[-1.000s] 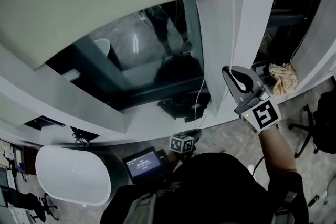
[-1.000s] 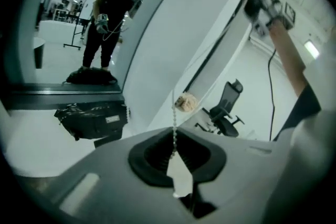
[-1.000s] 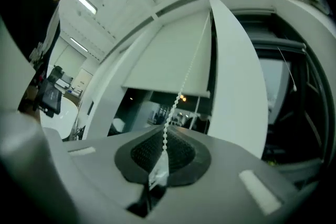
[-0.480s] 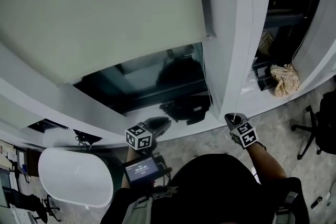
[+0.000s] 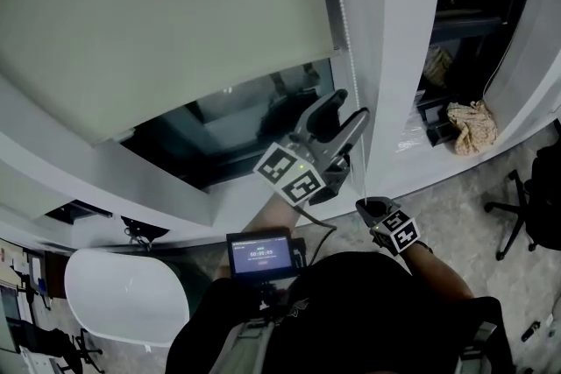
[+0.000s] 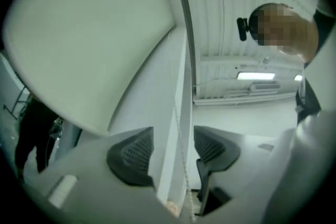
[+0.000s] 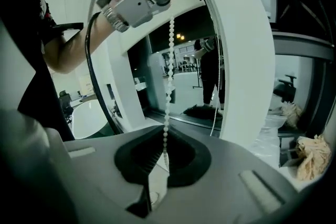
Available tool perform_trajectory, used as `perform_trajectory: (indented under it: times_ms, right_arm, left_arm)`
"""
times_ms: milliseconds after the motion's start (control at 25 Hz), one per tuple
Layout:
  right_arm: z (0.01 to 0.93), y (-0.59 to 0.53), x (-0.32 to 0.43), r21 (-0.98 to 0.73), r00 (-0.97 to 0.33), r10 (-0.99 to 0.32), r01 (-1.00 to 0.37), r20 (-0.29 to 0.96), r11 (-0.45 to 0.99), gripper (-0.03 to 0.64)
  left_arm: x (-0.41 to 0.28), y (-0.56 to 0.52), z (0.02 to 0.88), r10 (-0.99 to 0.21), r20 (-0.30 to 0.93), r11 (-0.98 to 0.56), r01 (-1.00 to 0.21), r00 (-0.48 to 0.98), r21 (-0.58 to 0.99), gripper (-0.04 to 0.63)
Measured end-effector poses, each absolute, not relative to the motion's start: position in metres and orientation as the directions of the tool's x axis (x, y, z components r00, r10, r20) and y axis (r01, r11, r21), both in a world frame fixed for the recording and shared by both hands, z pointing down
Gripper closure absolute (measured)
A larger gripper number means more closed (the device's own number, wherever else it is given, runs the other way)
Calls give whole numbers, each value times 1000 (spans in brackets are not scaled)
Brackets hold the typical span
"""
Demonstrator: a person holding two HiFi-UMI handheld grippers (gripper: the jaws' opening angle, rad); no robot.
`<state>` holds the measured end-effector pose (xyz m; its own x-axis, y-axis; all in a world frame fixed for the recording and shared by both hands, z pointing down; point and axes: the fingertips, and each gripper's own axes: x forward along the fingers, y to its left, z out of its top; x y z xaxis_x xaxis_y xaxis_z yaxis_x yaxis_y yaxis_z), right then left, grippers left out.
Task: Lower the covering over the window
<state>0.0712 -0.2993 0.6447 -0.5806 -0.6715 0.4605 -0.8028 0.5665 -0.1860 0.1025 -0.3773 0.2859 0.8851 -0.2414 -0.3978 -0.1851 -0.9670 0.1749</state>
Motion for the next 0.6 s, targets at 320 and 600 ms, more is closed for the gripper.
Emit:
perform_trajectory:
  times_ms: [320, 600]
  right_arm:
    - [669, -270, 61, -209, -601, -609, -779, 517, 591, 617]
    - [676, -263, 62, -248, -606, -597, -781, 527, 574, 617]
  left_arm:
    - [111, -367, 235, -136, -493, -987, -73, 859, 144, 577]
    - [116, -372, 249, -153, -443, -980, -79, 884, 180, 584]
